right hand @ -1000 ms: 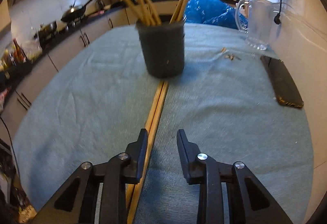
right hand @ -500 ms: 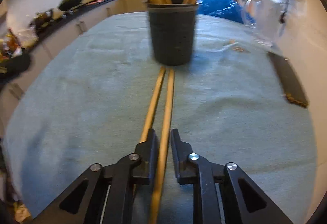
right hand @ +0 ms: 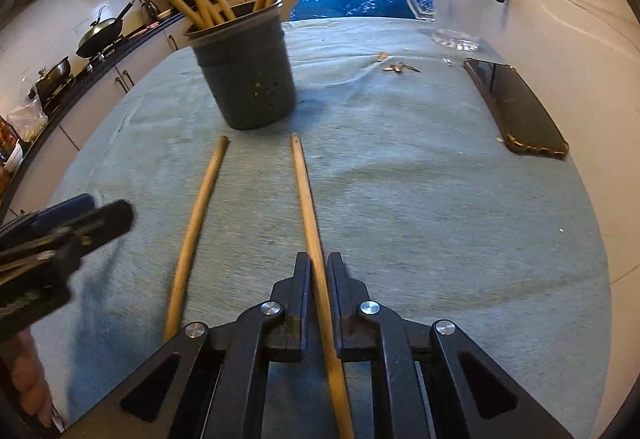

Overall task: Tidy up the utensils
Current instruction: 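Move the open left tool back to the remaining loose chopsticks, then close the left tool on another wooden chopstick and lift it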

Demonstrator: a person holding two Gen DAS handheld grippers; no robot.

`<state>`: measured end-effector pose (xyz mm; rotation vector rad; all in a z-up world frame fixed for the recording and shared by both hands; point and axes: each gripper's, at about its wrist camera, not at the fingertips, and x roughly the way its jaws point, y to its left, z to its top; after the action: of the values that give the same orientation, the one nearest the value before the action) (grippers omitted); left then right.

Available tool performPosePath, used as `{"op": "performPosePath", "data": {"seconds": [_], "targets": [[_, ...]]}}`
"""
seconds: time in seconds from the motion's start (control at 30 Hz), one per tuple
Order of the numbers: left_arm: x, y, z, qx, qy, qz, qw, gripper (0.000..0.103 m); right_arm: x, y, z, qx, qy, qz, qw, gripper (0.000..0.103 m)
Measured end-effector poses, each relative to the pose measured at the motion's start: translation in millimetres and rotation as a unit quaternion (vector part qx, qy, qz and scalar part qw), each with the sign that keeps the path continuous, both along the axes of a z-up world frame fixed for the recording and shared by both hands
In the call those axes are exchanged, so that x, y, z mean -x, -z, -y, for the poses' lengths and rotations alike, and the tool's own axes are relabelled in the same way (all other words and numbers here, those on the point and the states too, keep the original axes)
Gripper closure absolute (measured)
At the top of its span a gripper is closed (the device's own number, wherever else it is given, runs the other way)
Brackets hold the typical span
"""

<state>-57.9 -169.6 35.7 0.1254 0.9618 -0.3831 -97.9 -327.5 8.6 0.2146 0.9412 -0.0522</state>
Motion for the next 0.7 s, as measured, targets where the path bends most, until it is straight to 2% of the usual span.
{"op": "performPosePath", "data": {"seconds": [0.2,0.23,0.27,0.3,0.33,0.37,0.57,0.7], "targets": [[-6,16,28,-0.032,0.022,-0.006,0.9992,0.039,3,-1,6,-0.006,-0.001,0.002,1.0,0.094],[-7,19,31,-0.036,0.025,-0.01,0.999,0.048,4,-1,6,-0.007,0.0,0.002,1.0,0.094],[-9,23,34,-0.039,0.027,-0.017,0.9988,0.071,3,-1,6,-0.007,0.0,0.001,1.0,0.094],[-10,27,35,-0.045,0.025,-0.025,0.9984,0.078,3,-1,6,-0.009,0.001,0.001,1.0,0.094],[-9,25,35,-0.051,0.019,-0.008,0.9985,0.093,3,-1,6,-0.01,0.001,0.0,1.0,0.094],[-9,27,35,-0.05,0.019,-0.012,0.9985,0.096,3,-1,7,-0.013,0.002,0.001,1.0,0.094],[-5,28,15,-0.021,0.022,-0.043,0.9986,0.096,9,0,12,-0.034,0.002,-0.006,0.999,0.095],[12,25,-10,-0.009,0.045,-0.077,0.9959,0.096,27,-2,15,-0.039,-0.013,-0.035,0.999,0.095]]}}
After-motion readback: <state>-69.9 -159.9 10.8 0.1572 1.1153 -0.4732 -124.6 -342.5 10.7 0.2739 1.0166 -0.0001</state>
